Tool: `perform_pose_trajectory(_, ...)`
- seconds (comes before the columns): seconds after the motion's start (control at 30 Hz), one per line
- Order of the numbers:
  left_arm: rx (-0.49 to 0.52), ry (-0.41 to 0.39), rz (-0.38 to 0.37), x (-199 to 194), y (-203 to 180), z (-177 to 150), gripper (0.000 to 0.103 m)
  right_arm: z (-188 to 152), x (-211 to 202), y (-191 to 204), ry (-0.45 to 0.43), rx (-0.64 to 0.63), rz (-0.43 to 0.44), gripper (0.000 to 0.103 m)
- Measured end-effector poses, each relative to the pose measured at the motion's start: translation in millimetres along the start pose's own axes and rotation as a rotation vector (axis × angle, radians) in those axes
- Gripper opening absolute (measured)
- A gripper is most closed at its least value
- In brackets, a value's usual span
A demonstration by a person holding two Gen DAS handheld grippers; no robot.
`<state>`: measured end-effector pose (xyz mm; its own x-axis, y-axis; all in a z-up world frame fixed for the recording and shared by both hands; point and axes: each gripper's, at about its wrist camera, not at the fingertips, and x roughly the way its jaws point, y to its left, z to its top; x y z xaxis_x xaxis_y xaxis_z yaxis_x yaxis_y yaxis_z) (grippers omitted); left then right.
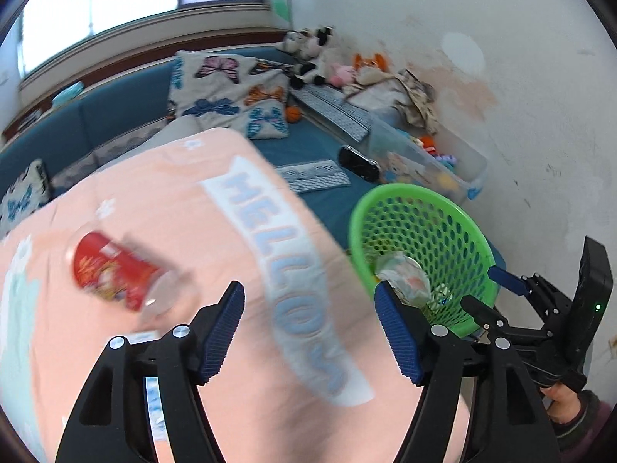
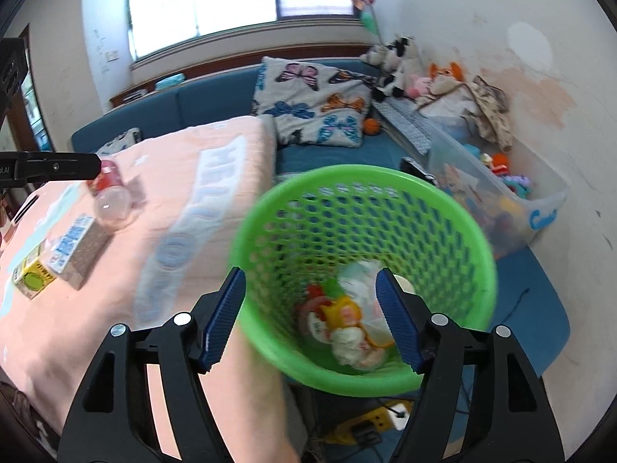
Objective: Collect trash
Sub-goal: 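Move both tools back to the milk carton and the plastic bottle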
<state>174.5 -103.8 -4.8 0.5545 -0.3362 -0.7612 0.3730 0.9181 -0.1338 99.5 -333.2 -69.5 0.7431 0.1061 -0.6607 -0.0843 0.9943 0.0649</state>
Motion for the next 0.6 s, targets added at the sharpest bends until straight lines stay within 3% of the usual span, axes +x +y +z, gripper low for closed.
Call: perform_pose_trajectory(0.6,-0.241,-0.026,0.190,-66,165,-61,0.072,15,31,135,0.044,-0.123,0.219,0.075)
